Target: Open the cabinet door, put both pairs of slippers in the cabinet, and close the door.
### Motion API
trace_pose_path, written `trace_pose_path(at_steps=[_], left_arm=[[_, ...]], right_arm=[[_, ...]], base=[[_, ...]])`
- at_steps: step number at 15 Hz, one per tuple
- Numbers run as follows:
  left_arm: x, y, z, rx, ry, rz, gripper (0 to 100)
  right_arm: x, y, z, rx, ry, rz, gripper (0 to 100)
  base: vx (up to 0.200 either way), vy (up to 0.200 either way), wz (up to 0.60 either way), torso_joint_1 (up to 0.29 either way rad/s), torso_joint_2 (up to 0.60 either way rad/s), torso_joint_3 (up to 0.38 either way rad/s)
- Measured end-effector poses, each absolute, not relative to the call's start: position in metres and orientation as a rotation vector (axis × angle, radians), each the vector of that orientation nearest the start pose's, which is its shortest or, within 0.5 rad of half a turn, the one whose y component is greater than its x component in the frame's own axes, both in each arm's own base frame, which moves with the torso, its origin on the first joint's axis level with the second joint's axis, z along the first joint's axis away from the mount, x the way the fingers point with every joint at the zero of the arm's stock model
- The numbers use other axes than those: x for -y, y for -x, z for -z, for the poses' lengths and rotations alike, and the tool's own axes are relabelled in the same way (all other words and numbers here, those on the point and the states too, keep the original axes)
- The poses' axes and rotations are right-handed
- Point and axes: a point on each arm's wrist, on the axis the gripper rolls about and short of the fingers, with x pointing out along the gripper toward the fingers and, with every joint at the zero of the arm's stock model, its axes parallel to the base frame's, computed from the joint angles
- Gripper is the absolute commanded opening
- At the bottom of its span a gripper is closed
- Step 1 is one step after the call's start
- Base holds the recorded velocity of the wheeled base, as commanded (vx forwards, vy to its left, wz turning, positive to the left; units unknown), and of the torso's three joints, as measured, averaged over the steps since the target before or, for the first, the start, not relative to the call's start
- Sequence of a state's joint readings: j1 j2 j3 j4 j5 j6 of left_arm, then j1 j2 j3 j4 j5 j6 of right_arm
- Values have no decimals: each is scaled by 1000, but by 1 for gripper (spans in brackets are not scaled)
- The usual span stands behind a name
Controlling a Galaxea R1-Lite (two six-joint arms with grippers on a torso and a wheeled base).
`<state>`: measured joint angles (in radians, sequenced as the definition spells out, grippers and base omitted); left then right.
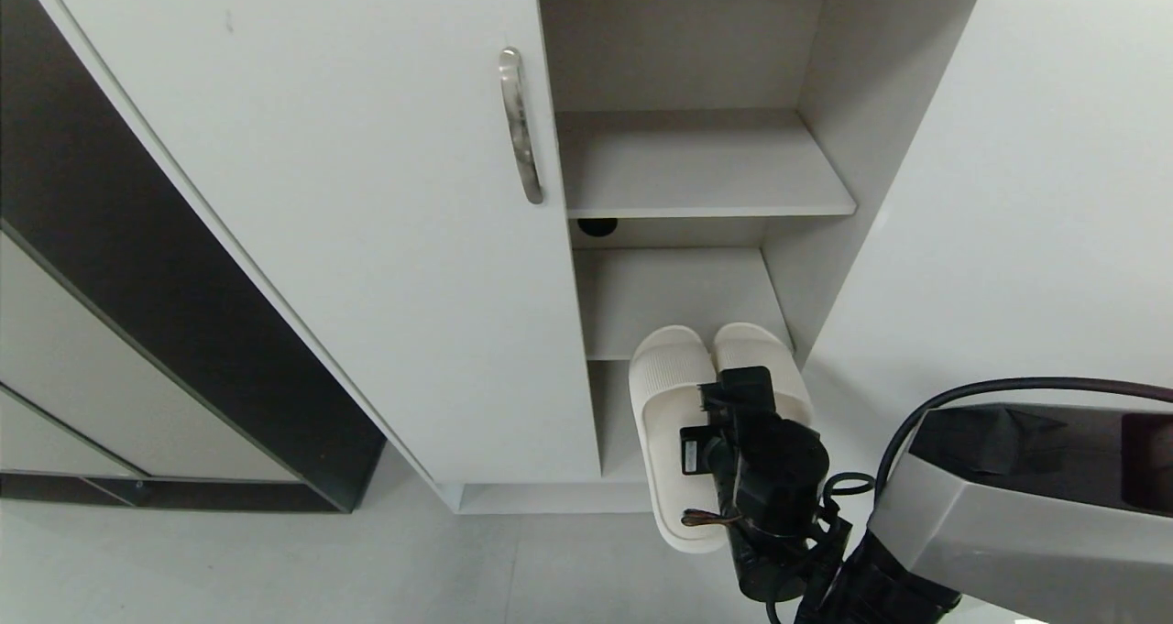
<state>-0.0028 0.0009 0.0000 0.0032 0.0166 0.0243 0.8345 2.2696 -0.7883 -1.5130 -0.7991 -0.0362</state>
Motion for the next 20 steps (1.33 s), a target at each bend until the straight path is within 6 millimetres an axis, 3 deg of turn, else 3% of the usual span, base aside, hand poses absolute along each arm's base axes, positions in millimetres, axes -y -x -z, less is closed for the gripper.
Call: trace_pose_path(at_steps=[6, 14, 20], left_arm=[[0, 23, -75, -4, -23, -15, 0], [0, 23, -75, -4, -23, -15, 0], [0, 23, -75, -5, -23, -15, 0]], right_arm=[[-271, -268, -66, 27, 11, -35, 0], [-270, -279, -68, 31, 10, -51, 0], [-283, -317, -74, 36, 6, -16, 0]], base=[[200, 0, 0, 2, 4, 1], [0, 0, 0, 0, 0, 0], [0, 0, 0, 0, 0, 0]])
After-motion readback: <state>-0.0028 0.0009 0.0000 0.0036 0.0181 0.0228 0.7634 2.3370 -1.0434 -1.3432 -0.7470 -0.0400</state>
